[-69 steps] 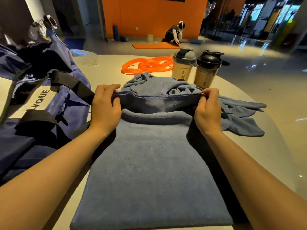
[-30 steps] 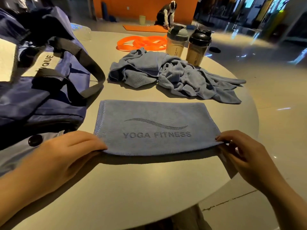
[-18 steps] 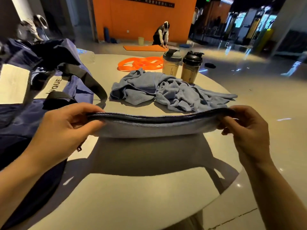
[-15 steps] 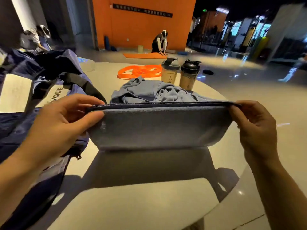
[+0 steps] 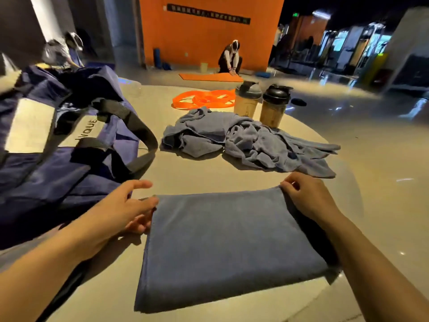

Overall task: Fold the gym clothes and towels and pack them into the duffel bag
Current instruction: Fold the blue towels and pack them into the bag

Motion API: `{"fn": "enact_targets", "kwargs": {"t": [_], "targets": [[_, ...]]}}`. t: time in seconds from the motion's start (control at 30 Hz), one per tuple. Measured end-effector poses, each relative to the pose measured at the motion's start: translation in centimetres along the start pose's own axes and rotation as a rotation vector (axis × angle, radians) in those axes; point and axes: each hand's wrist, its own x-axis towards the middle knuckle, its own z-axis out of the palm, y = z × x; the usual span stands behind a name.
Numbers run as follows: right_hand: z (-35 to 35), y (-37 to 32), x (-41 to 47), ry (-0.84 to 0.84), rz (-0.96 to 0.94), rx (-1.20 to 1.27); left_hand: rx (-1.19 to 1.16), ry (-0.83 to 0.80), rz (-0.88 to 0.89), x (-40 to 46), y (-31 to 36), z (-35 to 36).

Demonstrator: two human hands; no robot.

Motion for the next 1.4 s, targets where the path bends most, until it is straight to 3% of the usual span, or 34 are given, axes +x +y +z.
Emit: {"fn": "enact_targets", "kwargs": {"t": [0.13, 0.2, 0.27, 0.37, 0.53, 0.7, 0.77, 0.87, 0.97, 1.1, 1.17, 1.3, 1.4], "targets": [[-0.2, -0.8, -0.7, 0.027, -0.047, -0.183, 0.303, -0.184, 0.119, -1.4, -0.5, -1.2], [-0.9, -2.2, -2.4, 0.021, -0.171, -0.116, 0.288, -0.248, 0.151, -2.3, -0.8, -1.3], [-1.4, -3.9, -4.8, -0.155, -0.306, 0.038, 0.2, -0.226, 0.181, -2.7, -1.1, -1.2], [-0.2, -5.3, -7.5, -0.484, -0.432, -0.081, -0.011, -0.241, 0.099, -2.9, -1.4, -0.9], [2.1, -6.7, -8.5, -0.464, -0.448, -0.231, -0.329, -0.212, 0.138, -2.8, -1.6, -2.0], [3.3, -11.0, -10.1, -0.459, -0.516, -0.211, -0.443, -0.177, 0.263, -3.8, -0.1, -3.2], [3.4, -12.5, -10.7, -0.477, -0.577, -0.097, -0.472, -0.184, 0.291, -4.1, 0.9, -3.0], [1.2, -12.4, -10.6, -0.421, -0.412, 0.462, -0.471, -0.21, 0.326, -4.0, 3.1, -0.9], [-1.6, -9.7, -9.3, -0.238, -0.191, 0.727, -0.33, -0.255, 0.292, -3.3, 4.6, 3.8], [-2.2, -6.8, -9.9, -0.316, 0.022, 0.753, 0.189, -0.329, 0.33, -1.9, 4.0, 9.7], [-1.5, -5.9, -10.5, -0.31, 0.039, 0.689, 0.318, -0.289, 0.379, -1.5, 3.2, 10.3], [-0.7, -5.5, -10.4, -0.261, -0.047, 0.558, 0.446, -0.103, 0.667, -1.6, 2.6, 8.2], [-1.0, -5.9, -9.5, -0.256, -0.105, 0.494, 0.536, -0.053, 0.756, -1.0, 2.3, 6.1]]}}
